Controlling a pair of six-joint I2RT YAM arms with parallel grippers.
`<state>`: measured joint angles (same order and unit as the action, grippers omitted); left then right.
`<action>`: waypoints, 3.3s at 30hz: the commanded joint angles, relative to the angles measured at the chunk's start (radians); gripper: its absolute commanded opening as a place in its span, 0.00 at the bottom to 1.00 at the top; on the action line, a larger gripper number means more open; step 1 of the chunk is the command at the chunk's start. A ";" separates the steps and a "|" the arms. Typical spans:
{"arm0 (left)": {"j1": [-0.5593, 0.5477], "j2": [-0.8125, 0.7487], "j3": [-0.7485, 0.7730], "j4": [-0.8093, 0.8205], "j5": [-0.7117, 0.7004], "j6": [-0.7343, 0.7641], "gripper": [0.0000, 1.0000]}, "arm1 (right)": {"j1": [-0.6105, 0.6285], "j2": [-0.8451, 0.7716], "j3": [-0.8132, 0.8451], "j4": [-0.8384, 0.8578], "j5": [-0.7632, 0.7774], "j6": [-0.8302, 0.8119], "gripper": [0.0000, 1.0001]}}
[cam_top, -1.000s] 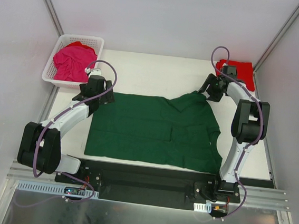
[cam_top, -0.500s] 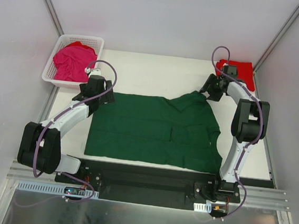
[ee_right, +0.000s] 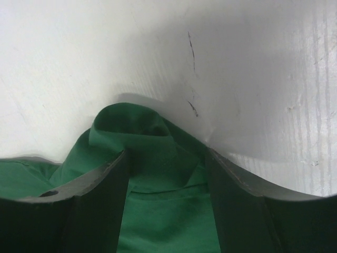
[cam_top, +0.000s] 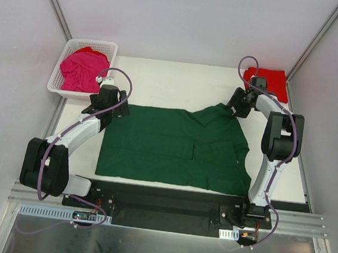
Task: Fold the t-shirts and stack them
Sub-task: Grap the side of the flattened tshirt furthest away from the robot with both arms
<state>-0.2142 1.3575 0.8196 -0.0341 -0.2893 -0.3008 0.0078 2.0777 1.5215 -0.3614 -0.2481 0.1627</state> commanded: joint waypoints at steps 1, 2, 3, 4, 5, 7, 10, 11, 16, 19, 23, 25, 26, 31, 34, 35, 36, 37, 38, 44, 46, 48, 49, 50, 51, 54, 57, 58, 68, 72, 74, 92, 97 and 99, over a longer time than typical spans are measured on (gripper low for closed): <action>0.009 0.000 -0.011 0.022 -0.007 -0.018 0.95 | -0.006 -0.033 -0.014 0.015 -0.006 -0.018 0.59; 0.009 0.000 -0.013 0.022 -0.008 -0.020 0.95 | -0.006 -0.031 -0.014 0.015 -0.006 -0.015 0.57; 0.009 0.000 -0.011 0.023 -0.007 -0.020 0.95 | -0.006 -0.031 -0.012 0.015 -0.006 -0.017 0.56; 0.009 0.000 -0.011 0.022 -0.007 -0.018 0.95 | -0.006 -0.030 -0.011 0.015 -0.006 -0.017 0.51; 0.010 0.000 -0.010 0.022 -0.008 -0.017 0.95 | -0.005 -0.027 -0.009 0.015 -0.006 -0.018 0.49; 0.010 -0.001 -0.011 0.023 -0.010 -0.017 0.95 | -0.005 -0.024 -0.001 0.013 -0.010 -0.019 0.42; 0.012 0.002 -0.008 0.023 -0.010 -0.017 0.95 | -0.006 -0.024 -0.001 0.012 -0.013 -0.017 0.35; 0.012 0.002 -0.008 0.025 -0.008 -0.017 0.95 | -0.005 -0.025 -0.003 0.013 -0.016 -0.018 0.34; 0.012 0.006 -0.008 0.023 -0.010 -0.017 0.95 | -0.005 -0.031 -0.006 0.012 -0.014 -0.017 0.23; 0.016 0.008 -0.008 0.023 -0.030 -0.003 0.95 | -0.005 -0.036 -0.011 0.013 -0.017 -0.017 0.16; 0.048 0.015 -0.005 0.031 -0.011 0.000 0.96 | -0.006 -0.042 -0.011 0.007 -0.022 -0.017 0.08; 0.059 0.034 0.009 0.031 -0.017 0.015 0.96 | -0.006 -0.045 -0.011 0.007 -0.023 -0.014 0.03; 0.064 0.054 0.013 0.031 -0.014 0.019 0.96 | -0.006 -0.048 -0.011 0.007 -0.025 -0.012 0.02; 0.095 0.110 0.047 0.031 0.025 0.005 0.89 | -0.005 -0.054 -0.014 0.007 -0.031 -0.012 0.01; 0.096 0.155 0.082 0.062 0.038 0.018 0.81 | -0.006 -0.053 -0.014 0.007 -0.031 -0.014 0.01; 0.096 0.175 0.091 0.066 0.038 0.025 0.80 | -0.005 -0.051 -0.012 0.007 -0.033 -0.014 0.01; 0.096 0.183 0.110 0.069 0.038 0.031 0.78 | -0.005 -0.050 -0.012 0.007 -0.034 -0.014 0.01; 0.096 0.192 0.118 0.077 0.036 0.044 0.77 | -0.005 -0.048 -0.012 0.007 -0.036 -0.014 0.01; 0.096 0.206 0.125 0.083 0.033 0.051 0.77 | -0.005 -0.048 -0.012 0.006 -0.036 -0.015 0.01; 0.096 0.273 0.177 0.122 0.021 0.104 0.73 | -0.006 -0.041 -0.006 0.004 -0.037 -0.018 0.01; 0.096 0.302 0.208 0.123 0.025 0.126 0.73 | -0.006 -0.041 -0.006 0.002 -0.040 -0.019 0.01; 0.099 0.321 0.240 0.122 0.047 0.146 0.72 | -0.006 -0.041 -0.003 -0.001 -0.040 -0.019 0.01; 0.101 0.339 0.249 0.120 0.055 0.150 0.71 | -0.005 -0.041 -0.003 0.001 -0.042 -0.019 0.01; 0.102 0.348 0.259 0.119 0.071 0.158 0.71 | -0.005 -0.039 -0.003 -0.002 -0.040 -0.019 0.01; 0.104 0.359 0.282 0.111 0.079 0.164 0.70 | -0.005 -0.038 -0.003 -0.001 -0.042 -0.019 0.01; 0.108 0.402 0.331 0.088 0.096 0.201 0.69 | -0.006 -0.038 -0.001 -0.002 -0.043 -0.019 0.01; 0.114 0.430 0.361 0.082 0.116 0.238 0.68 | -0.006 -0.039 0.000 -0.004 -0.043 -0.019 0.01; 0.116 0.442 0.369 0.071 0.116 0.256 0.68 | -0.005 -0.039 0.000 -0.004 -0.046 -0.019 0.01; 0.141 0.480 0.391 0.039 0.107 0.341 0.68 | -0.028 -0.041 0.002 -0.004 -0.054 -0.014 0.01; 0.141 0.492 0.389 0.011 0.107 0.382 0.67 | -0.029 -0.041 0.002 -0.002 -0.062 -0.012 0.01; 0.141 0.492 0.389 0.010 0.108 0.393 0.68 | -0.029 -0.041 0.000 -0.001 -0.065 -0.011 0.01; 0.142 0.598 0.500 -0.064 0.124 0.463 0.63 | -0.042 -0.041 -0.001 0.002 -0.076 -0.002 0.01; 0.142 0.618 0.509 -0.076 0.108 0.486 0.63 | -0.045 -0.042 0.000 0.004 -0.076 0.000 0.01; 0.142 0.624 0.510 -0.084 0.102 0.494 0.63 | -0.045 -0.041 0.002 0.004 -0.079 0.000 0.01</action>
<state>-0.0834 1.9644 1.2942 -0.0891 -0.1848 0.1558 -0.0250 2.0777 1.5078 -0.3626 -0.3092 0.1562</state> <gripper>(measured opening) 0.635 0.042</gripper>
